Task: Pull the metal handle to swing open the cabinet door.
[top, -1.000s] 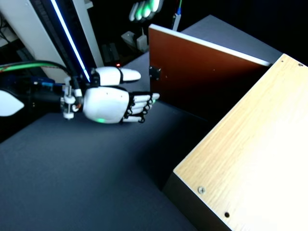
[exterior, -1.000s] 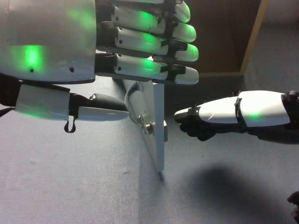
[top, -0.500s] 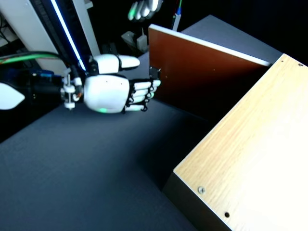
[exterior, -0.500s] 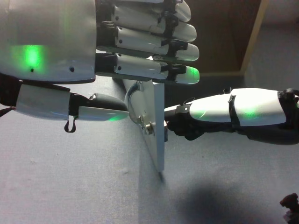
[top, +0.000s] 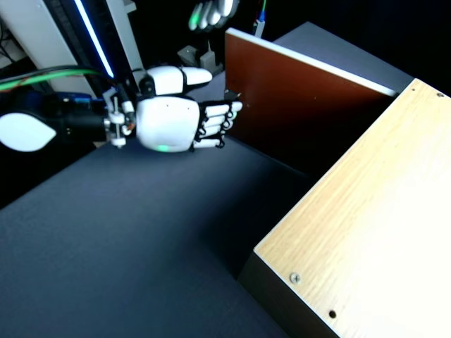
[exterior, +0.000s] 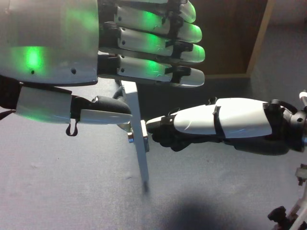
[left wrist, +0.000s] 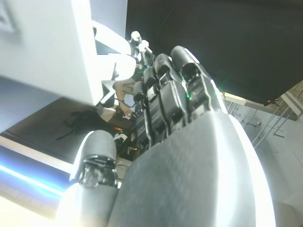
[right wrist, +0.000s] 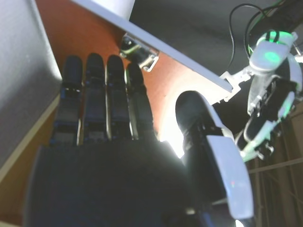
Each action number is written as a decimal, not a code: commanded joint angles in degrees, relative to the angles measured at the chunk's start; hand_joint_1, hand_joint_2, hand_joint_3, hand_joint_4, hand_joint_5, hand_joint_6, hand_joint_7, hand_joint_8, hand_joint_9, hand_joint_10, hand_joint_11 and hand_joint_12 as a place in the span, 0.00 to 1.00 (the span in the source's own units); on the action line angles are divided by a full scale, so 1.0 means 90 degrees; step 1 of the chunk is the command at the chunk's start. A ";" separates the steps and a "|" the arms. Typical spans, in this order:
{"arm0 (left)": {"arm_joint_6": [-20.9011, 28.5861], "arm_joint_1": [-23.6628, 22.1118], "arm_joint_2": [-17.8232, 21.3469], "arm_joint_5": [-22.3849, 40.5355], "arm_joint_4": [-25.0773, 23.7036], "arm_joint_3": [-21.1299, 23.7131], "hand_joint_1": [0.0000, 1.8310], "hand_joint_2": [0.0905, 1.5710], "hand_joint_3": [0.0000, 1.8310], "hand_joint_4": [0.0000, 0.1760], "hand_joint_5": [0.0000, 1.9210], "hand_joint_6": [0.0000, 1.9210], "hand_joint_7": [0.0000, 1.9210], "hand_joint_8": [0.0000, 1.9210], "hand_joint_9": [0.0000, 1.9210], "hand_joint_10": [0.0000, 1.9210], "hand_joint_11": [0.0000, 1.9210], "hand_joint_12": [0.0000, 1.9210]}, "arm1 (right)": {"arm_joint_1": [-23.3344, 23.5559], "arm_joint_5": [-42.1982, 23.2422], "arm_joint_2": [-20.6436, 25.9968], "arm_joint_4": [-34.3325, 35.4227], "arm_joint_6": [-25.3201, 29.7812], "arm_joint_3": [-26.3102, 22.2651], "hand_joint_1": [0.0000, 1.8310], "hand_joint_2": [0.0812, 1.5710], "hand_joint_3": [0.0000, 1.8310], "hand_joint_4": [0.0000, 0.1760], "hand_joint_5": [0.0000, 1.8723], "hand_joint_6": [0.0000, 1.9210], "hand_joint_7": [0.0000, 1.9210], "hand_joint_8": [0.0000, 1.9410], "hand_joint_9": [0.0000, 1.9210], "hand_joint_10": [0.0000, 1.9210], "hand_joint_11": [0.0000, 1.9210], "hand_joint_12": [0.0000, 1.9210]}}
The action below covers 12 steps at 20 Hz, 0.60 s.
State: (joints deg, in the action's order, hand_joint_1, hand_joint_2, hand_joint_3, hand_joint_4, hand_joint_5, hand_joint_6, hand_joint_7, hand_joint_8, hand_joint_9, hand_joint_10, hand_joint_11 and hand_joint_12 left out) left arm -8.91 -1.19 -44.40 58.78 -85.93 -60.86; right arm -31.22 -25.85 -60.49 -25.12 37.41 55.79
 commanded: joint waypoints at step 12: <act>-0.0053 -0.0051 0.0041 0.0159 0.0625 0.0003 0.00 1.00 0.04 0.00 0.17 0.00 0.18 0.00 0.17 0.00 0.01 0.38 | 0.0214 -0.0703 -0.0314 0.0399 -0.0585 -0.0017 0.00 1.00 0.01 0.00 0.20 0.00 0.21 0.00 0.18 0.00 0.00 0.49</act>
State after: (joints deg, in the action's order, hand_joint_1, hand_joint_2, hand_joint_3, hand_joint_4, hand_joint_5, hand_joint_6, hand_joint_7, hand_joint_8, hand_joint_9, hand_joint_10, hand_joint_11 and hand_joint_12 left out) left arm -8.91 -1.19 -44.40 58.81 -85.95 -60.86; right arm -30.13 -25.69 -63.40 -22.68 31.64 55.75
